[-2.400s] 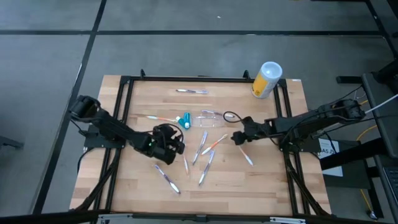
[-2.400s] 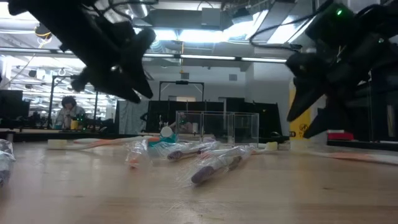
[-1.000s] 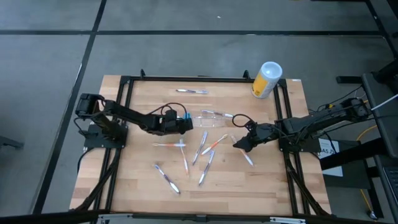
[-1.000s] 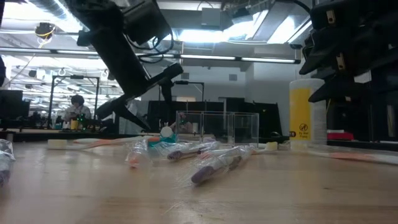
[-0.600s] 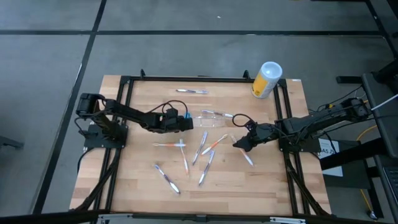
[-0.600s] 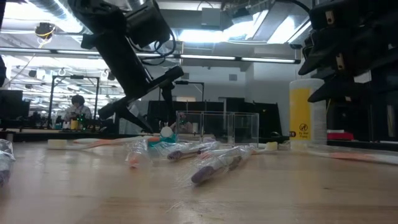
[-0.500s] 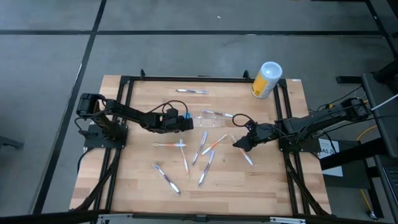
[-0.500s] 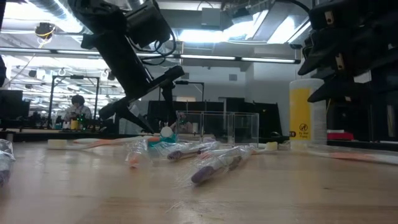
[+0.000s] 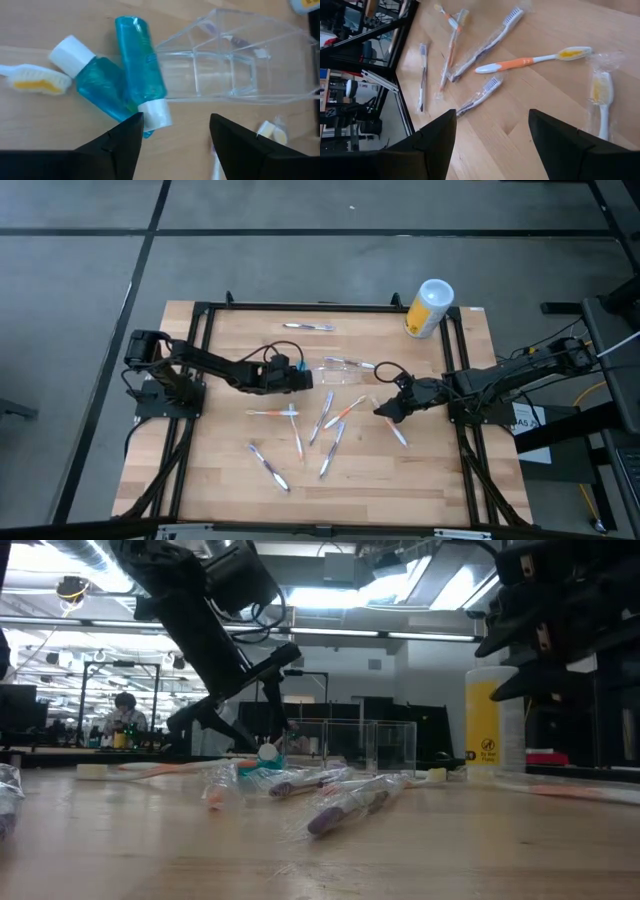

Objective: Pick & Place toothbrushing station
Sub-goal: Put the blue mouthwash into the middle section of the transparent organizer

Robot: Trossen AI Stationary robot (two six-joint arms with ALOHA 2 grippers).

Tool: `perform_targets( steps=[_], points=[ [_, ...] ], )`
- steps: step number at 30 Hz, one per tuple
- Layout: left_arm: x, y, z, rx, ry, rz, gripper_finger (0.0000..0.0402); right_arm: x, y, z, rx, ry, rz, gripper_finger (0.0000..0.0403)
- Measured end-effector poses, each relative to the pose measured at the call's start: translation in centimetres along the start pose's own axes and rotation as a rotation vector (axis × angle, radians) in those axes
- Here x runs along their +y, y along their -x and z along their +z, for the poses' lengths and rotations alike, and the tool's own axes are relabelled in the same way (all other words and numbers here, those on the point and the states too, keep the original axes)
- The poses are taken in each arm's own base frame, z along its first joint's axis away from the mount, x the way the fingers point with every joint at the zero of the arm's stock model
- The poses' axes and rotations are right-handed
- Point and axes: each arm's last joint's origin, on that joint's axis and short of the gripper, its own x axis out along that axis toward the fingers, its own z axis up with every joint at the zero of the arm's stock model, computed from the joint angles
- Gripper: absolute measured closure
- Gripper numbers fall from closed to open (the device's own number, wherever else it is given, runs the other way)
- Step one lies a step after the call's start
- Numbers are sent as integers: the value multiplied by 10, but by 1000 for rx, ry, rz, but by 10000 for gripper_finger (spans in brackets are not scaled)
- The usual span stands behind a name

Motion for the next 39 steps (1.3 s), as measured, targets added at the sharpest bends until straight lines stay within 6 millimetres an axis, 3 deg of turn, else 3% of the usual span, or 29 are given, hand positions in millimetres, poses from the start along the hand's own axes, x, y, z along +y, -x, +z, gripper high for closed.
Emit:
perform_targets(
  steps=[10,33,39],
  points=[
    [3,-8,-3,19,-3,20,185,1,0,0,-3,2,11,151],
    [2,-10,2,0,14,6,298,2,0,0,13,3,24,151],
    [0,-7,1,-7,41,-5,293,3,0,0,9,2,32,151]
  ],
)
